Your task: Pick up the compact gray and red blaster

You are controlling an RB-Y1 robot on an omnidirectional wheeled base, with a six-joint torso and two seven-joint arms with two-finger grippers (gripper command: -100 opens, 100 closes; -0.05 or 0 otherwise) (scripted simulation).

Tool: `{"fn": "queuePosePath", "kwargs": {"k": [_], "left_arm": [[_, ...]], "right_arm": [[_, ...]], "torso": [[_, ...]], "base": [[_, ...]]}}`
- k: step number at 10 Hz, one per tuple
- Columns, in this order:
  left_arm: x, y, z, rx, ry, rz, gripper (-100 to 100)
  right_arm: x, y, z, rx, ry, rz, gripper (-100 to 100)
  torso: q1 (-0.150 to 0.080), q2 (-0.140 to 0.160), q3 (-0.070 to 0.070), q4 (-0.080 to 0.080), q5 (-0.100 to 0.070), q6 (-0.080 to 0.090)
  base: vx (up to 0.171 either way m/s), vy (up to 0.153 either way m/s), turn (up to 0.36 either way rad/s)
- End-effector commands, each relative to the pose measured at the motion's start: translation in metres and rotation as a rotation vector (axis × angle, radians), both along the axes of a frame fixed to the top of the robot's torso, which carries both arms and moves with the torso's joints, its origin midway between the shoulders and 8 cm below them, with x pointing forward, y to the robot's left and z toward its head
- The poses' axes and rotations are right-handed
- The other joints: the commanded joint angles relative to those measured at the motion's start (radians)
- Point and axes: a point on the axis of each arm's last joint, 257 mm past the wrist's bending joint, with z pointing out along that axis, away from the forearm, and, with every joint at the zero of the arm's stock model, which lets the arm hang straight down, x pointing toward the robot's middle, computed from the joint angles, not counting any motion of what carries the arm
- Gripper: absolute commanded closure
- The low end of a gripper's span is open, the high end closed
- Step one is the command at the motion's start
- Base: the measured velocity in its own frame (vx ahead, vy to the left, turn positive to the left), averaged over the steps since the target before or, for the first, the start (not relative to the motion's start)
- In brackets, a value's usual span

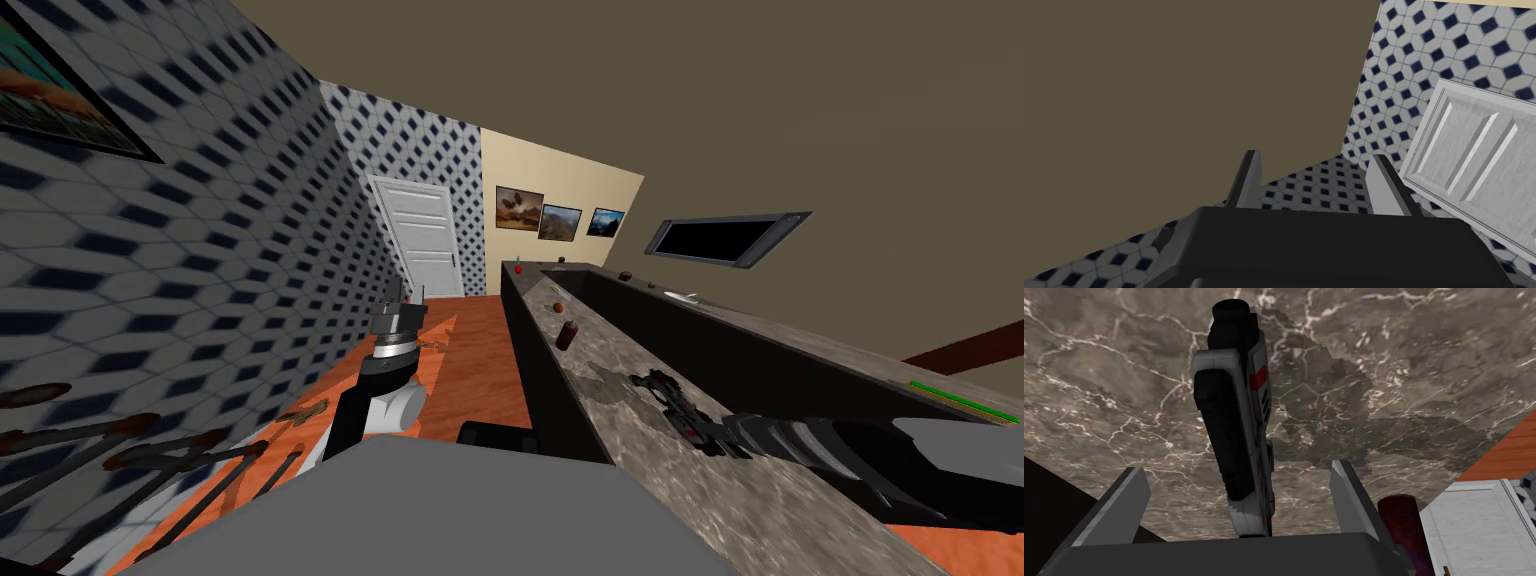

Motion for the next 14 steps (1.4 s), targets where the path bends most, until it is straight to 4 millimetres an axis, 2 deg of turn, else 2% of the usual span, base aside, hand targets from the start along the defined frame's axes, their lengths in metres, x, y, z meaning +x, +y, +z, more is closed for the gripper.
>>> {"fn": "queuePosePath", "kwargs": {"k": [1,3,4,5,11,12,14], "left_arm": [[0.0,0.0,0.0,0.0,0.0,0.0,0],[0.0,0.0,0.0,0.0,0.0,0.0,0],[0.0,0.0,0.0,0.0,0.0,0.0,0],[0.0,0.0,0.0,0.0,0.0,0.0,0],[0.0,0.0,0.0,0.0,0.0,0.0,0],[0.0,0.0,0.0,0.0,0.0,0.0,0],[0.0,0.0,0.0,0.0,0.0,0.0,0]], "right_arm": [[0.004,0.003,-0.003,-0.002,0.017,0.02,-100],[0.005,0.004,-0.003,-0.002,0.019,0.022,-100],[0.006,0.005,-0.003,-0.001,0.019,0.024,0],[0.009,0.01,-0.009,-0.001,0.016,0.013,-100],[0.015,0.023,-0.023,0.0,0.014,-0.01,-100],[0.016,0.023,-0.023,-0.002,0.014,-0.011,100],[0.016,0.022,-0.023,-0.002,0.013,-0.012,100]], "torso": [[0.0,0.0,0.0,0.0,0.0,0.0],[0.0,0.0,0.0,0.0,0.0,0.001],[0.001,0.002,0.001,0.001,0.0,0.002],[0.002,0.003,0.002,0.001,0.0,0.002],[0.0,0.005,0.003,0.001,0.0,0.002],[0.001,0.004,0.003,0.001,0.0,0.002],[0.002,0.004,0.002,0.001,0.0,0.002]], "base": [[0.028,-0.031,0.217],[0.02,-0.016,0.072],[0.0,0.0,0.0],[-0.019,-0.025,0.088],[-0.03,-0.028,0.075],[0.0,0.0,0.0],[0.0,0.0,0.0]]}}
